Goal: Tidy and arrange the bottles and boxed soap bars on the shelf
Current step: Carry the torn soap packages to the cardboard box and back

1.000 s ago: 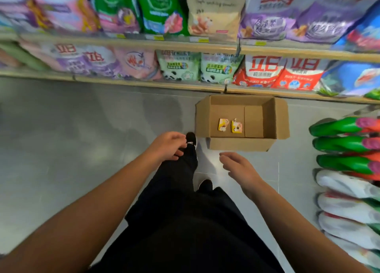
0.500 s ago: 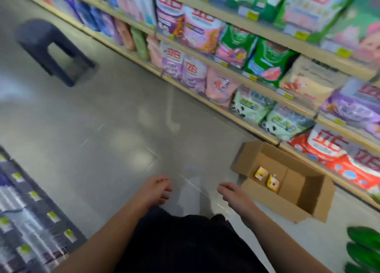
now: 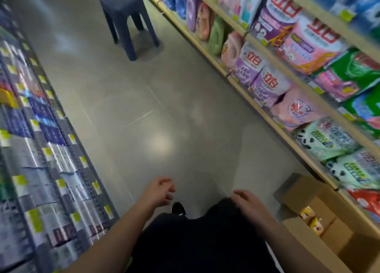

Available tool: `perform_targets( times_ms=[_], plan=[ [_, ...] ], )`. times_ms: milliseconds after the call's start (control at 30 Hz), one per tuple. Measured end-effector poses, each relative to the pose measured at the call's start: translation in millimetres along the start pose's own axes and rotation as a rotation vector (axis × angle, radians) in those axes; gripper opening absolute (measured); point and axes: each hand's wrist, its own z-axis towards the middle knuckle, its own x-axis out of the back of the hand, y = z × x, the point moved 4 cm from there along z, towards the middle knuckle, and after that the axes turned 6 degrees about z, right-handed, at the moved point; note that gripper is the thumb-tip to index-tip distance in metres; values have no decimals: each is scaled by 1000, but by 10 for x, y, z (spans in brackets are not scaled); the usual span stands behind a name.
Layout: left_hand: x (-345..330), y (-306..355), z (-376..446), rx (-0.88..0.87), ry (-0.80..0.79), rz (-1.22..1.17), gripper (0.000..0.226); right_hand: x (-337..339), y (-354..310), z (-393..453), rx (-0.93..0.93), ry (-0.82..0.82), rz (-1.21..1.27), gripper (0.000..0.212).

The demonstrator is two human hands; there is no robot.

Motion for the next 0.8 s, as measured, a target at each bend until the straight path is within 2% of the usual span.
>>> perform_targets(
  times_ms=[167,300,433,600,800],
  plan=[
    [469,266,555,96,-30,12,24,-192,-602,498,-24,-11,-29,20],
    [775,737,999,97,4,1,24,-343,-1400,1215,9,-58,-32,22],
    [1178,1406,1279,115,111,-39,26,-534,-2391,1878,38,-183,-101,31],
    [1682,2412,1663,39,215,-113,26,-739,-3813,2528,144,-354,-309,37],
    [2098,3341,2332,49,234,-228,24,-737,-5019,3387,169,-361,-343,38]
  ],
)
